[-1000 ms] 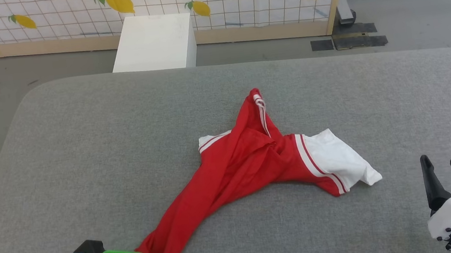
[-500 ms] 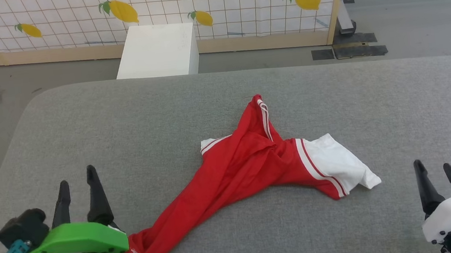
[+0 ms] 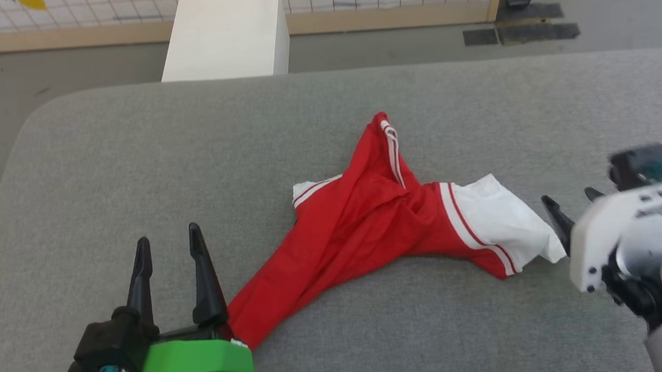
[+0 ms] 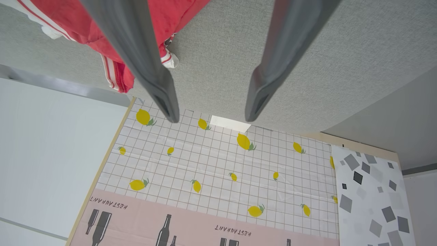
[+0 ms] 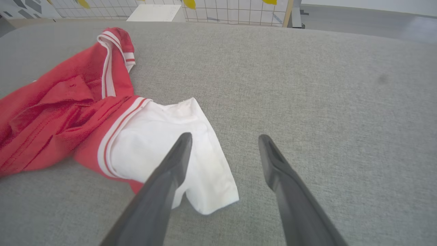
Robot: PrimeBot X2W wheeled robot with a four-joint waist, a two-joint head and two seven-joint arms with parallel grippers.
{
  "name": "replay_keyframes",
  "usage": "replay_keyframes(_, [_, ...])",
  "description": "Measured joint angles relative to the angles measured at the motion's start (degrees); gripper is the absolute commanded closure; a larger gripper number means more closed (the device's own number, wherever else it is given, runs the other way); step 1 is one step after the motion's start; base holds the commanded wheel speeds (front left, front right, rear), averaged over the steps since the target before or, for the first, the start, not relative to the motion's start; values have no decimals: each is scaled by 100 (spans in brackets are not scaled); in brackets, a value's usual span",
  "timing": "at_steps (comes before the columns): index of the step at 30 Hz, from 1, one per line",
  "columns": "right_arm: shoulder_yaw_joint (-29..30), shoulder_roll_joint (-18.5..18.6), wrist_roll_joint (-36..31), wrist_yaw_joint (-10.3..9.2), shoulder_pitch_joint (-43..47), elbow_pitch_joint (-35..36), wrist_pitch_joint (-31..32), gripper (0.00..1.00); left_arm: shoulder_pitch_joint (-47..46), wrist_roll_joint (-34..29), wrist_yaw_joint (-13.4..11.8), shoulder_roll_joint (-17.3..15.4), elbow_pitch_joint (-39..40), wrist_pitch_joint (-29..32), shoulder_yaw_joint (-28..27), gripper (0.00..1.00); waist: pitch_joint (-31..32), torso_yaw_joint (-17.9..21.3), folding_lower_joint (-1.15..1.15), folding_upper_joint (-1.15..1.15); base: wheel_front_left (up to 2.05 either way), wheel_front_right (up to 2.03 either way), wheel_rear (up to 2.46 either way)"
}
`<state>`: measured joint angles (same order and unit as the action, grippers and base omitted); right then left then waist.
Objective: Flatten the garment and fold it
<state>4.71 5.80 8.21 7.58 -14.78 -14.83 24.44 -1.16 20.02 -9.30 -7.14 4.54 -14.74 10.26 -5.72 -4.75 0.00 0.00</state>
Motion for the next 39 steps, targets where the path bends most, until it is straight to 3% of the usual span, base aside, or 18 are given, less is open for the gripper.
replay_keyframes(9, [-1386,893,-191,0,-1020,-1067,1437,0,-105,-357,408,366,88,-1,-241,0,-417,-280,0,0,0,0,0])
replay_keyframes(16, [-2368,1369,467,-3,-1287,-1187,1975,0,-129,-326,453,394,34,-1,-246,0,-645,-503,0,0,0,0,0])
replay_keyframes(17, [-2423,1425,579,-4,-1318,-1176,2019,76,-129,-309,452,394,20,-1,-235,0,-655,-521,0,0,0,0,0])
replay_keyframes(18, [-2453,1461,687,-4,-1329,-1157,2007,100,-129,-288,445,394,-2,-1,-225,0,-649,-527,0,0,0,0,0])
replay_keyframes(24, [-2385,1547,1265,1,-1171,-870,1428,100,-124,-268,437,400,-213,-4,-205,0,-473,-481,0,0,0,0,0])
replay_keyframes(28, [-1322,1764,1350,1,-909,-580,879,100,-121,-268,447,402,-245,-4,-224,0,-304,-406,0,0,0,0,0])
replay_keyframes(32, [-116,1850,1214,1,-263,-488,872,100,-95,-269,474,405,-274,-4,-250,0,-164,-309,0,0,0,0,0])
replay_keyframes(36, [762,1617,967,0,559,-520,1182,100,-71,-266,502,406,-327,-5,-256,0,-87,-208,0,0,0,0,0])
replay_keyframes(39, [1058,1299,834,0,977,-499,1326,100,-46,-236,522,409,-396,-4,-269,0,-66,-125,0,0,0,0,0])
